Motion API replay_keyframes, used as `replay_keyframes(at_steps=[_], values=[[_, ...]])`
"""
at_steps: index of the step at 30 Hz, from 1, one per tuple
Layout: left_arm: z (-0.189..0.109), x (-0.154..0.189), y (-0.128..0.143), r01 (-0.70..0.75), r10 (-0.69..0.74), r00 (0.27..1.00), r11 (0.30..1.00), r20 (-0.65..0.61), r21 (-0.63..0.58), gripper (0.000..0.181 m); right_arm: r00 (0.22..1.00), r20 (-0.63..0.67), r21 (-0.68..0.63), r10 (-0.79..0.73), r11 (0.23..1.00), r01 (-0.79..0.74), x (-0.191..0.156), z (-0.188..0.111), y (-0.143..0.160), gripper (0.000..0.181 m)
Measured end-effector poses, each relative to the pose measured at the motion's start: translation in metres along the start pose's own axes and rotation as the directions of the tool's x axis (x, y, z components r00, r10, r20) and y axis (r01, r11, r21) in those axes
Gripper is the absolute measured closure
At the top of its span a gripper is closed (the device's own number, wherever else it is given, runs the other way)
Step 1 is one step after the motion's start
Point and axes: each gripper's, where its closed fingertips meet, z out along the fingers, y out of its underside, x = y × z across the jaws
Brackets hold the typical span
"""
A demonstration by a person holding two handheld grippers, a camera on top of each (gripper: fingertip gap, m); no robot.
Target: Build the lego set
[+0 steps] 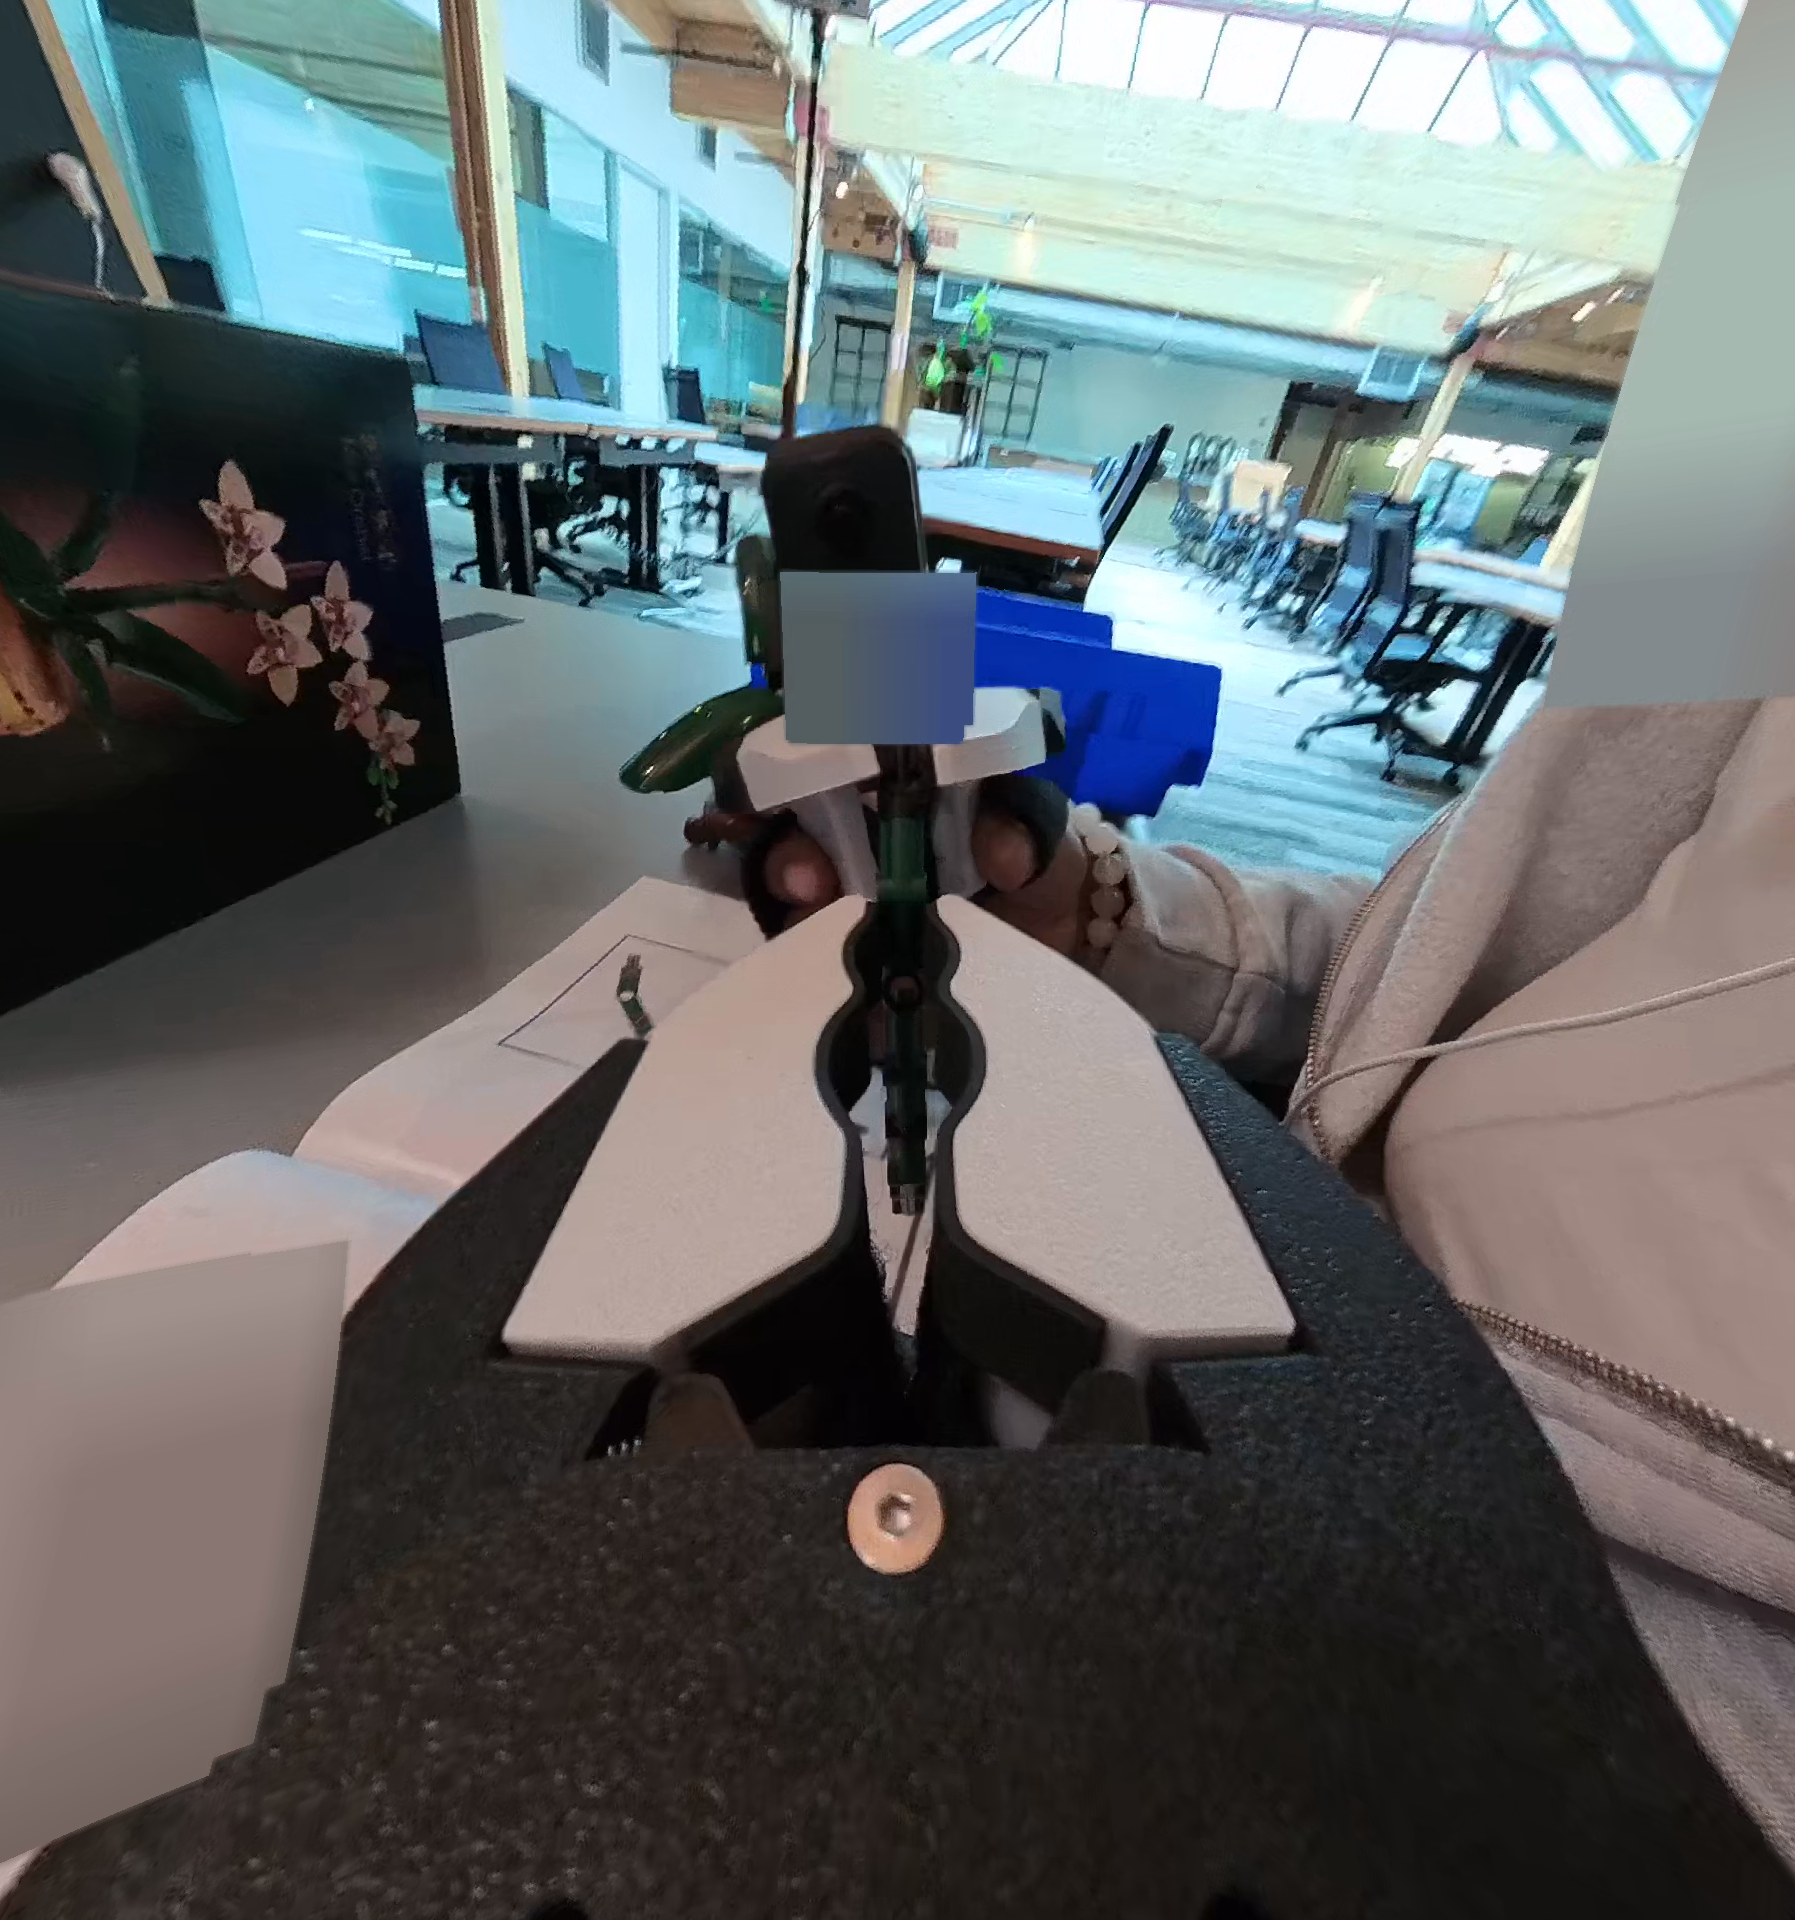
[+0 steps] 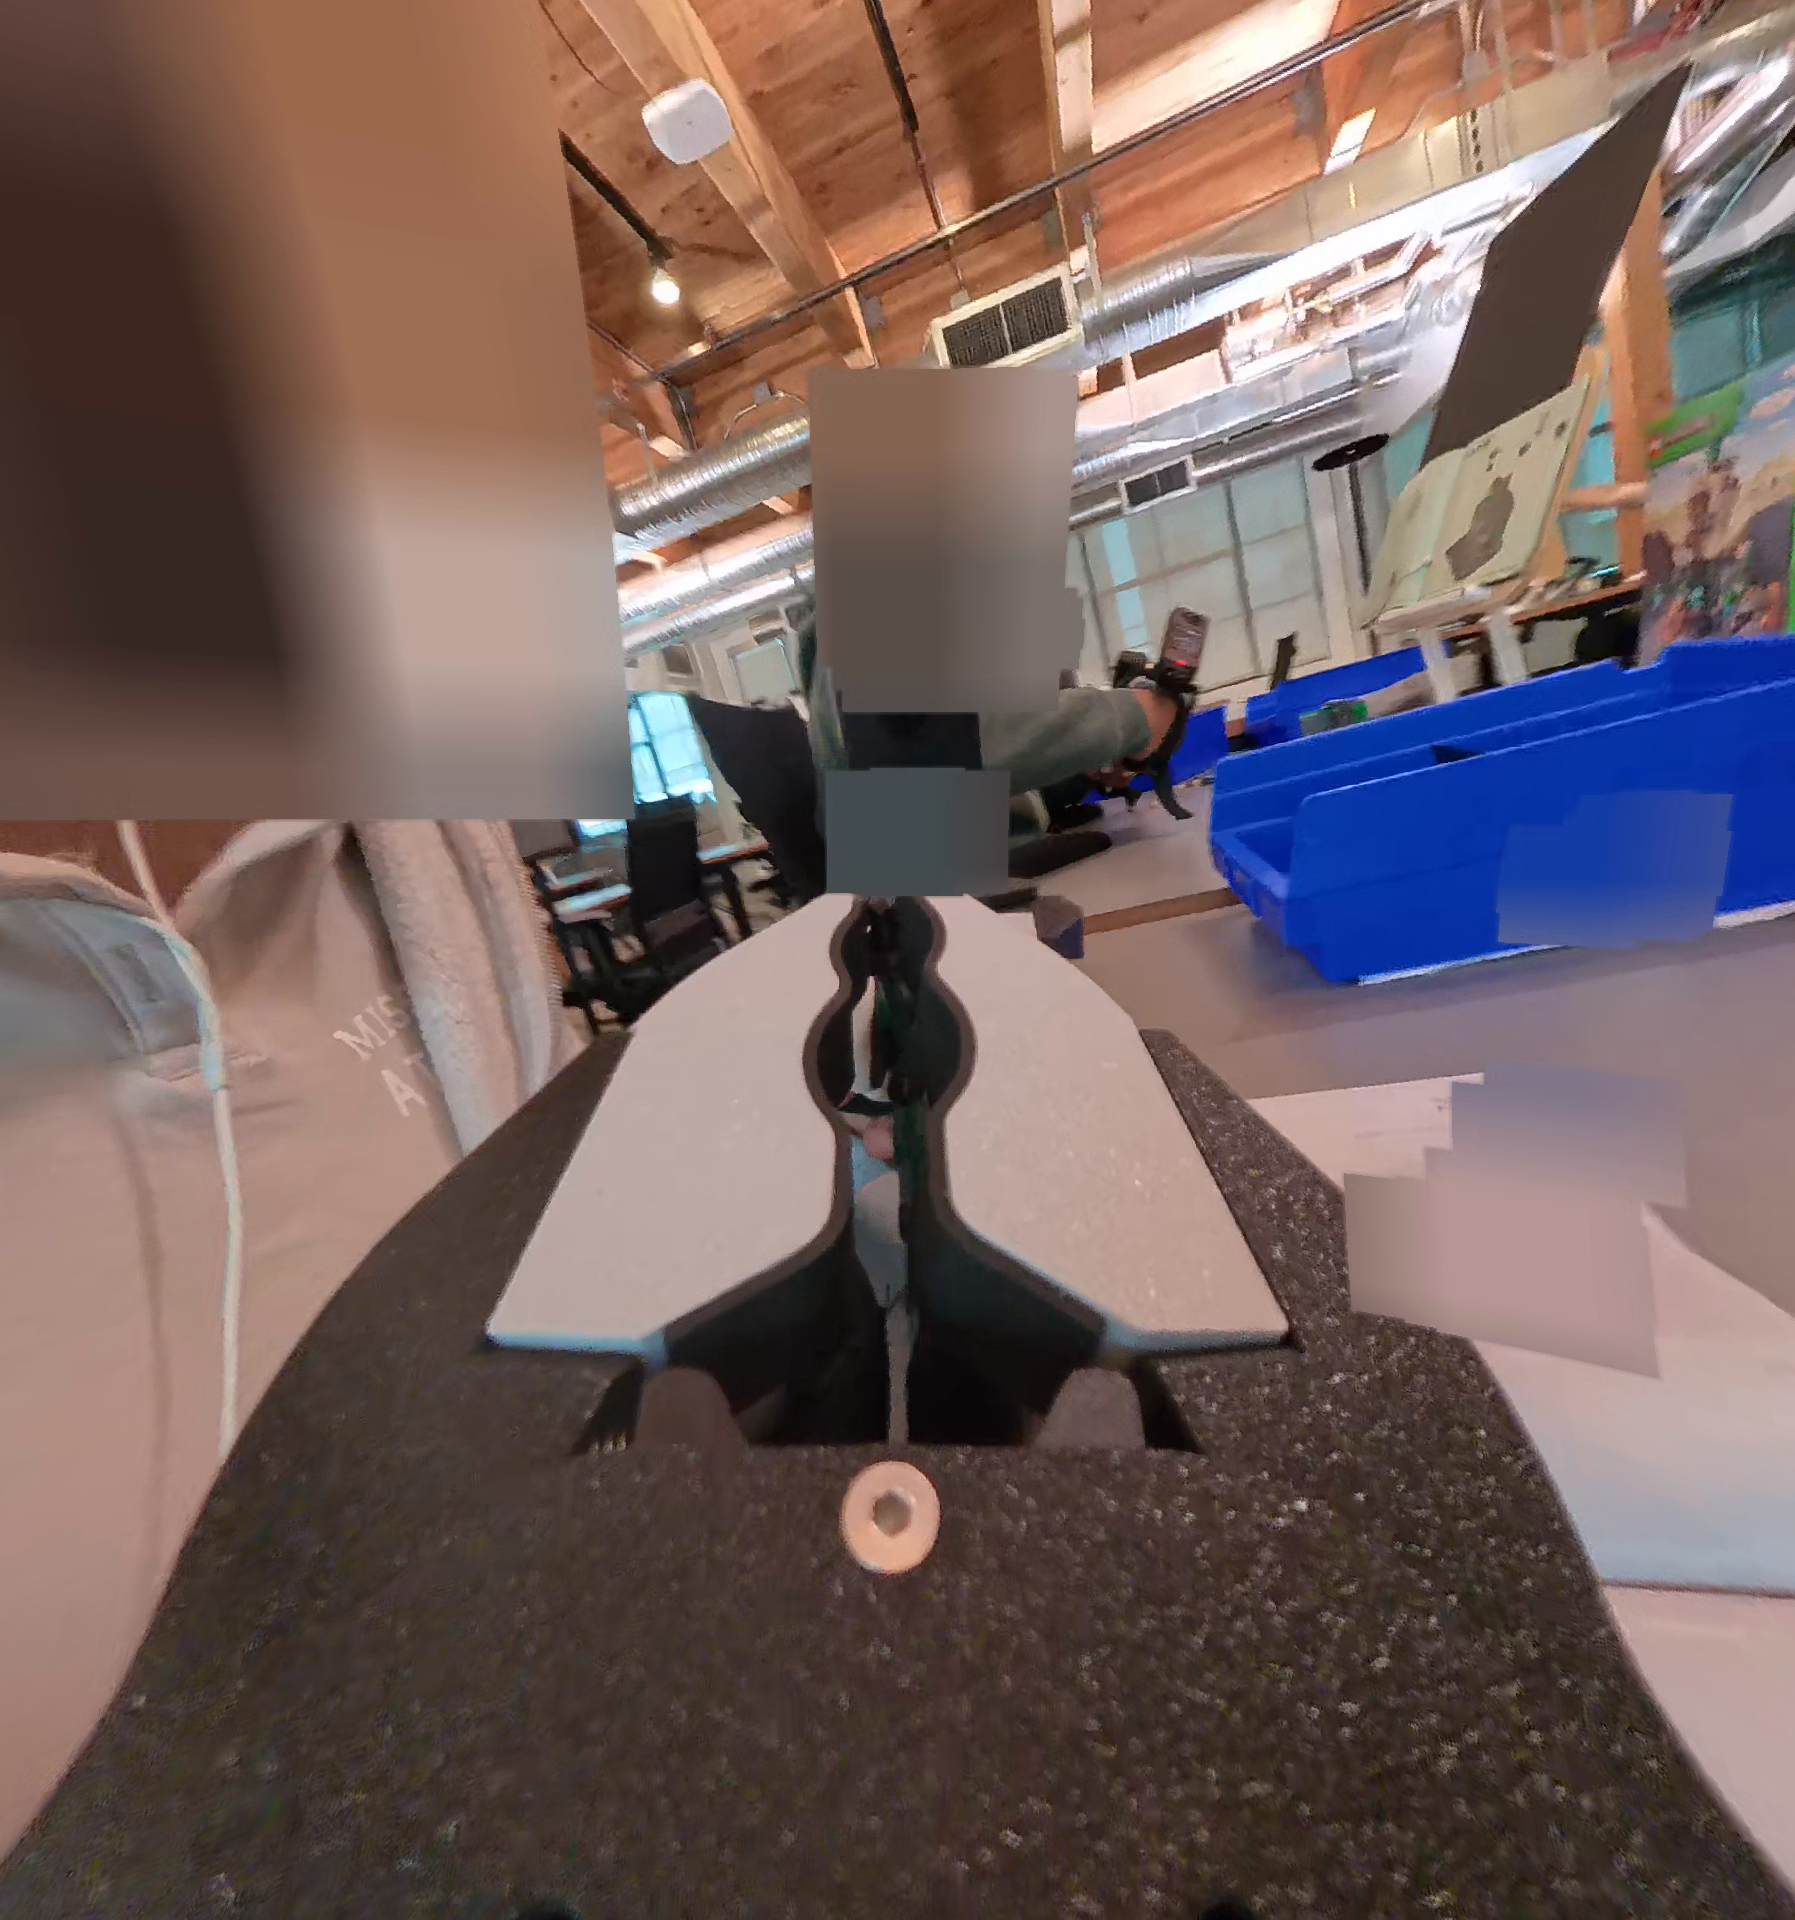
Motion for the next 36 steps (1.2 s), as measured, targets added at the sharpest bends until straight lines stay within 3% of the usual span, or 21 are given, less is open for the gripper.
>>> replay_keyframes(at_steps=[2, 7, 10, 17, 23, 30, 36], values=[[0.002, 0.0, -0.001, 0.01, -0.01, 1.0, 1.0, -0.006, 0.029, 0.175, 0.994, -0.047, -0.049, -0.104, 0.994, 0.102, 0.001, -0.001, 0.0, 0.175], [-0.002, -0.002, -0.012, -0.018, 0.017, 1.0, 0.995, 0.016, 0.094, 0.175, 0.896, -0.139, -0.069, -0.422, 0.907, 0.416, -0.008, -0.004, -0.018, 0.129], [-0.004, -0.004, -0.015, -0.05, 0.045, 0.998, 0.992, 0.046, 0.112, 0.175, 0.821, -0.209, -0.074, -0.53, 0.846, 0.528, -0.01, -0.012, -0.028, 0.125], [0.008, -0.01, -0.025, -0.146, 0.14, 0.987, 0.986, 0.082, 0.081, 0.175, 0.814, -0.325, -0.009, -0.482, 0.862, 0.507, -0.001, -0.033, -0.044, 0.13], [0.028, -0.04, -0.035, -0.184, 0.183, 0.983, 0.983, 0.008, 0.018, 0.175, 0.734, -0.389, -0.054, -0.557, 0.809, 0.586, 0.002, -0.045, -0.047, 0.144], [0.022, -0.045, -0.044, -0.211, 0.205, 0.976, 0.974, 0.07, 0.079, 0.175, 0.718, -0.414, -0.082, -0.559, 0.809, 0.582, 0.011, -0.049, -0.043, 0.144], [0.008, -0.055, -0.052, -0.114, 0.093, 0.988, 0.977, 0.121, 0.179, 0.175, 0.709, -0.398, -0.139, -0.582, 0.802, 0.581, 0.016, -0.045, -0.035, 0.139]])
